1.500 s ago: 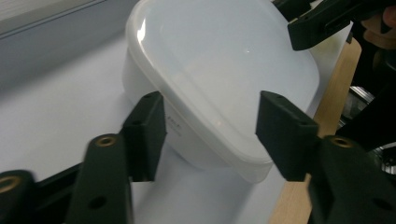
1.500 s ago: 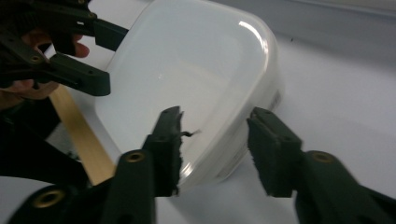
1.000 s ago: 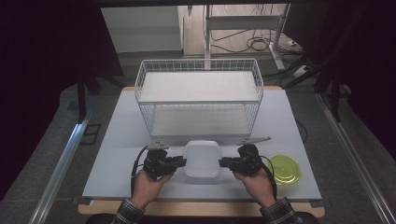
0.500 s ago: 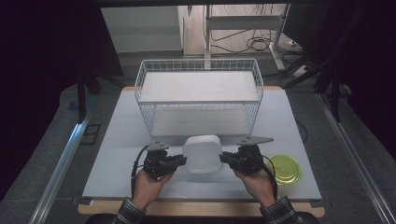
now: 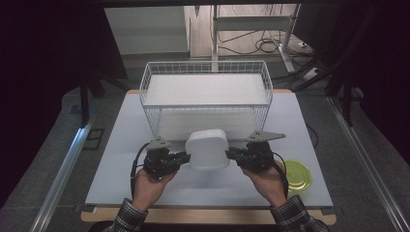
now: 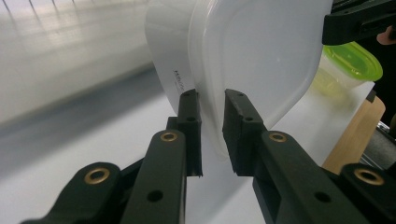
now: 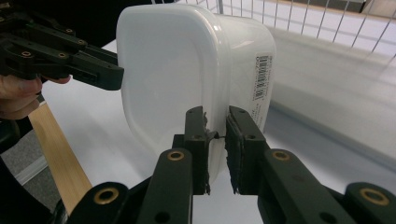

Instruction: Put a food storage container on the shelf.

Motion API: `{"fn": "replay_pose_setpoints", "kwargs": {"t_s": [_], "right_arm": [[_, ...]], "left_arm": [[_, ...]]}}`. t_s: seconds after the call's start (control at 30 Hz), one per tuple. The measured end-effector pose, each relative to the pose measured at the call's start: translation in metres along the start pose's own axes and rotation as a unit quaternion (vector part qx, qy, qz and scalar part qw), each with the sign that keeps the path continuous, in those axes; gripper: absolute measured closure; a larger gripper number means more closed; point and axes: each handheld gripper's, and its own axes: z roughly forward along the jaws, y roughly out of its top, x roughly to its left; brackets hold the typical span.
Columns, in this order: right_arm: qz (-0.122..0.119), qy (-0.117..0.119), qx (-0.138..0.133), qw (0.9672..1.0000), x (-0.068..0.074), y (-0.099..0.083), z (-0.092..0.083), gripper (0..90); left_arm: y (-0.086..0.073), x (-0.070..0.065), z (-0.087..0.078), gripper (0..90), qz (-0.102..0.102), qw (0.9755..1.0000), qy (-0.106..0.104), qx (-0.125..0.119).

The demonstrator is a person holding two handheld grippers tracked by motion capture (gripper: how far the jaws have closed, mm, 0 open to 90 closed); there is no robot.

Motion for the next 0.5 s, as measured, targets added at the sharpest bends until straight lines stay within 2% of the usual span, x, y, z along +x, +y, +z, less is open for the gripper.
{"fn": "replay_pose_setpoints", "kwargs": {"t_s": [0.4,0.5], "right_arm": [[0.004,0.01,-0.025,0.9996,-0.004,0.029,-0.008,78.8],[0.003,0.01,-0.031,0.9995,-0.005,0.036,-0.011,78.8]], "left_arm": [[0.031,-0.001,-0.017,77.9,0.019,0.9996,0.012,-0.019],[0.043,-0.002,-0.023,78.0,0.029,0.9991,0.016,-0.026]]}}
